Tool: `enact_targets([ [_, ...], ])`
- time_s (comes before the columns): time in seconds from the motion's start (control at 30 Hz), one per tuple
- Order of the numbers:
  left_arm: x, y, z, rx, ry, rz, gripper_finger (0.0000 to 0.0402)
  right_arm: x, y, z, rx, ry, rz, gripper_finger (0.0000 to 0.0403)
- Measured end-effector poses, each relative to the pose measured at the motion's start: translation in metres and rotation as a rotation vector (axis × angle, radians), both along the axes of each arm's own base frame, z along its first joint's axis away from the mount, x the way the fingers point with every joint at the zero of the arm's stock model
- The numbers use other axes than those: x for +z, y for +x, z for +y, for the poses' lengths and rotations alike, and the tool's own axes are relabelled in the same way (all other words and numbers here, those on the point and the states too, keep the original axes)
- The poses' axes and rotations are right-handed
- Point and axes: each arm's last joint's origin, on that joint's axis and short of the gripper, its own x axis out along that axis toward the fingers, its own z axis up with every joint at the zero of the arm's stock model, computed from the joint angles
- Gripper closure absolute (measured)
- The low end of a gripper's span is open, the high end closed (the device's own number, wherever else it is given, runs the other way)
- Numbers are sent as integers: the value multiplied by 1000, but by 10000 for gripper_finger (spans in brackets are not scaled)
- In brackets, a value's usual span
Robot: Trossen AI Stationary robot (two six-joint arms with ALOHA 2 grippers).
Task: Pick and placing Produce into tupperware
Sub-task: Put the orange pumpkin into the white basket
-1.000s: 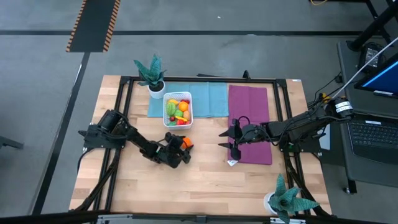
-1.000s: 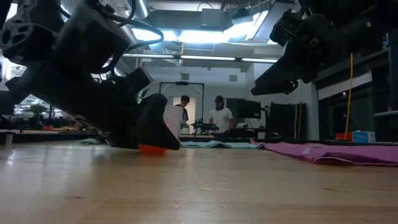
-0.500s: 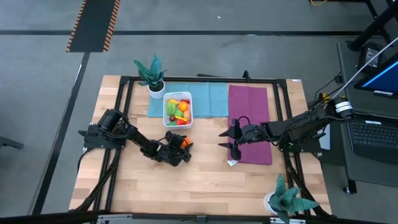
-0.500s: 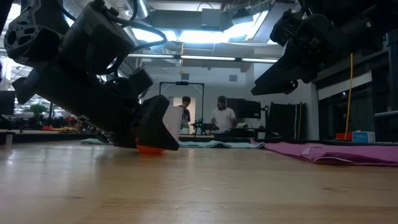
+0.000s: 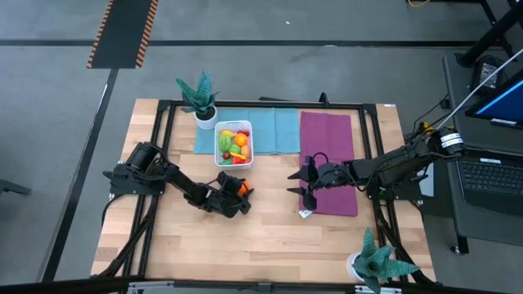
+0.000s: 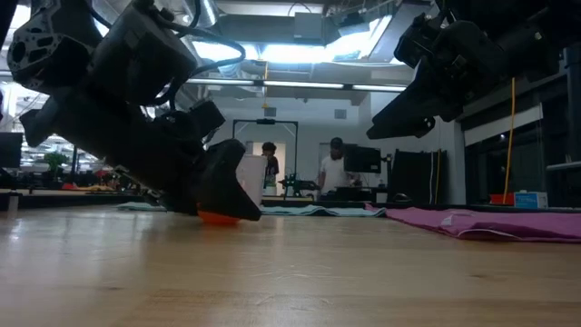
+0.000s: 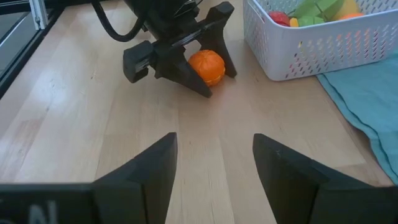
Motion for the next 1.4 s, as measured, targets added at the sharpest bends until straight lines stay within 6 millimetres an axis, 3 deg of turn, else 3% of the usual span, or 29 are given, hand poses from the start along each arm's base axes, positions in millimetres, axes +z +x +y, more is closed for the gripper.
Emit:
enact_targets([
  [0.33, 52, -5, -17, -111, 55, -81, 171, -1, -1, 0, 9, -19, 11, 190],
  [0.77, 102, -27, -39, -186, 114, -175, 171, 0, 0, 0, 9, -17, 5, 190],
  [1.07, 110, -34, -38, -66, 204, -198, 171, 0, 0, 0, 7, -14, 6, 190],
  [1.4, 111, -29, -15, 152, 308, -189, 171, 0, 0, 0, 7, -14, 5, 190],
])
